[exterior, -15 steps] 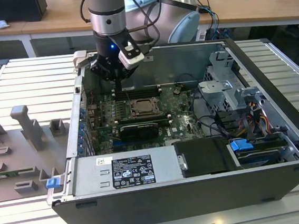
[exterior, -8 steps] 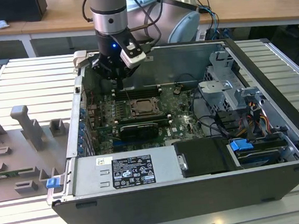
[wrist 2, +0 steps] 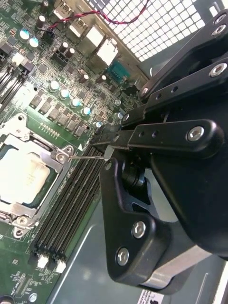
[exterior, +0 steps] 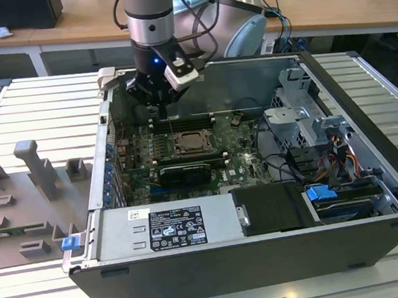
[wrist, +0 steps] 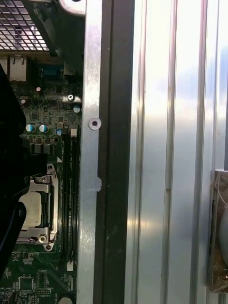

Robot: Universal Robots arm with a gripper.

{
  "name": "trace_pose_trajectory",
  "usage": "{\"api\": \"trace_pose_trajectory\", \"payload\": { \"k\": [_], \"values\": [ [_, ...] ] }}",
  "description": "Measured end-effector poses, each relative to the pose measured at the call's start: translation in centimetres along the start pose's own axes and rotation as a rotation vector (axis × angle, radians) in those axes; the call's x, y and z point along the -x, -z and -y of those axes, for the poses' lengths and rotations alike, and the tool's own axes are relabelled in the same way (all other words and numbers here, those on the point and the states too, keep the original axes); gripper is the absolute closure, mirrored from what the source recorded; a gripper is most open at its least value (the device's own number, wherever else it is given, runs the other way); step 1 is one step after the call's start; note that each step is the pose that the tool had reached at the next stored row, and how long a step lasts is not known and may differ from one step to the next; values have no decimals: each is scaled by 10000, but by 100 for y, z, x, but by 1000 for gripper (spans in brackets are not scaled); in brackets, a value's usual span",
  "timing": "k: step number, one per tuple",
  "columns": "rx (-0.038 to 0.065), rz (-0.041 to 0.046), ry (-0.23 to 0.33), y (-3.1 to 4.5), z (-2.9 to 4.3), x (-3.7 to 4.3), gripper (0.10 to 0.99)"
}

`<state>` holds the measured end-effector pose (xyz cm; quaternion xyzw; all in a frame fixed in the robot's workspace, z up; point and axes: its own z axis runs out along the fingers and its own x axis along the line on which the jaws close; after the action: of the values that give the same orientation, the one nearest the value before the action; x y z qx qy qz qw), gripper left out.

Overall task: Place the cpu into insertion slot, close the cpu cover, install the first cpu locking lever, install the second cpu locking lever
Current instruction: 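Install the first cpu locking lever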

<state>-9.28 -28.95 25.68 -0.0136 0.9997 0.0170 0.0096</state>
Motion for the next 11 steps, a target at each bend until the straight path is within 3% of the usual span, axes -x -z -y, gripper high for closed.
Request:
{"api": "trace_pose_trajectory", "payload": {
  "k": [11],
  "values": [
    [1, 0, 0, -19, 3, 80, 980]
  ]
}}
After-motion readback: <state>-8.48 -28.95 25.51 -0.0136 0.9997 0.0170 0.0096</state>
